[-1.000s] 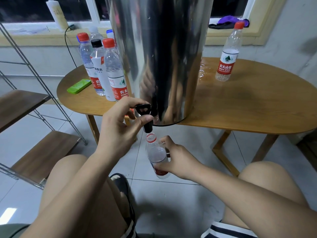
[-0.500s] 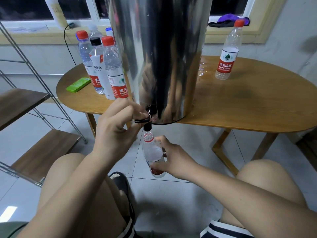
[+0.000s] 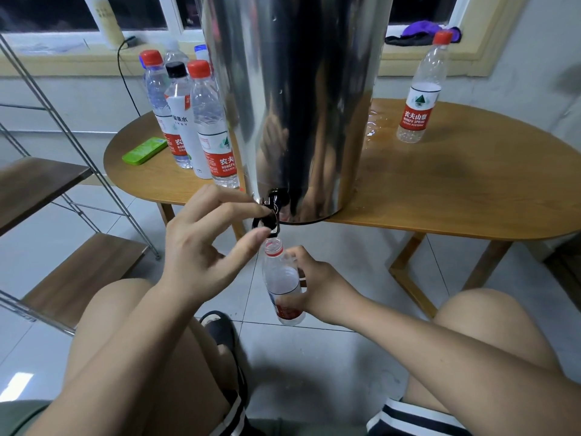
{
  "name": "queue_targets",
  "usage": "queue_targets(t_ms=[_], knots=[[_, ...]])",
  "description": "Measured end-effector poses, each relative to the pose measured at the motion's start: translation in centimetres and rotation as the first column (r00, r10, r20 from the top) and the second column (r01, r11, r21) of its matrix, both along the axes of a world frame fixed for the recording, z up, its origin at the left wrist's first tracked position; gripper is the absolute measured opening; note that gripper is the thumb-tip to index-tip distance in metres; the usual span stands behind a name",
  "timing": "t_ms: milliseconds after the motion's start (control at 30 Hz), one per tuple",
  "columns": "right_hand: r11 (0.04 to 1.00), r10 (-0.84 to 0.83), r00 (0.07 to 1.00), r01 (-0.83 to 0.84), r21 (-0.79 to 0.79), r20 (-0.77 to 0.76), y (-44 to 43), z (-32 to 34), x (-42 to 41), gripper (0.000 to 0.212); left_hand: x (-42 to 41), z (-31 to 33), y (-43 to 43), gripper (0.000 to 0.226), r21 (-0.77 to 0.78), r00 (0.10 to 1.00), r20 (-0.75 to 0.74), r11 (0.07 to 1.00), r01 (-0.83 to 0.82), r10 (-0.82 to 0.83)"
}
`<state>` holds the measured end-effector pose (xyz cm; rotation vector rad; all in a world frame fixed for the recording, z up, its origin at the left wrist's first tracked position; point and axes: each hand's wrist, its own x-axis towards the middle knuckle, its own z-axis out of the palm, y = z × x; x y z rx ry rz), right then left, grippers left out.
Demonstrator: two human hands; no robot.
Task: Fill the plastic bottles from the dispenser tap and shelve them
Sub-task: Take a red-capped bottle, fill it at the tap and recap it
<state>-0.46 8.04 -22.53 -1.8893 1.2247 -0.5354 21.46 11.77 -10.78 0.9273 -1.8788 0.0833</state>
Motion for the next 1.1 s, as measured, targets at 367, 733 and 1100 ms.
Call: queue_targets(t_ms=[367,733,1100], knots=[[0.999,-0.008,1.0,0.008,-0.036,-0.017,-0.2,-0.3,-0.1,0.071,-0.6,-1.0,-0.5,0.027,0.303,0.958,-0.282,0.943,0.135,-0.046],[0.999,-0.001,1.0,0.0,-0.048,-0.012,-0.2,-0.5,-0.1,0.069,-1.1,-1.2,-0.3,0.026,0.371,0.927,-0.372,0.91,0.183,-0.035],[0.999,-0.009,1.0,0.009,-0.051,-0.004,-0.2,-0.6,0.0,0.069,-1.1,-1.2,-0.3,0.024,0.379,0.922,-0.385,0.906,0.191,-0.033]])
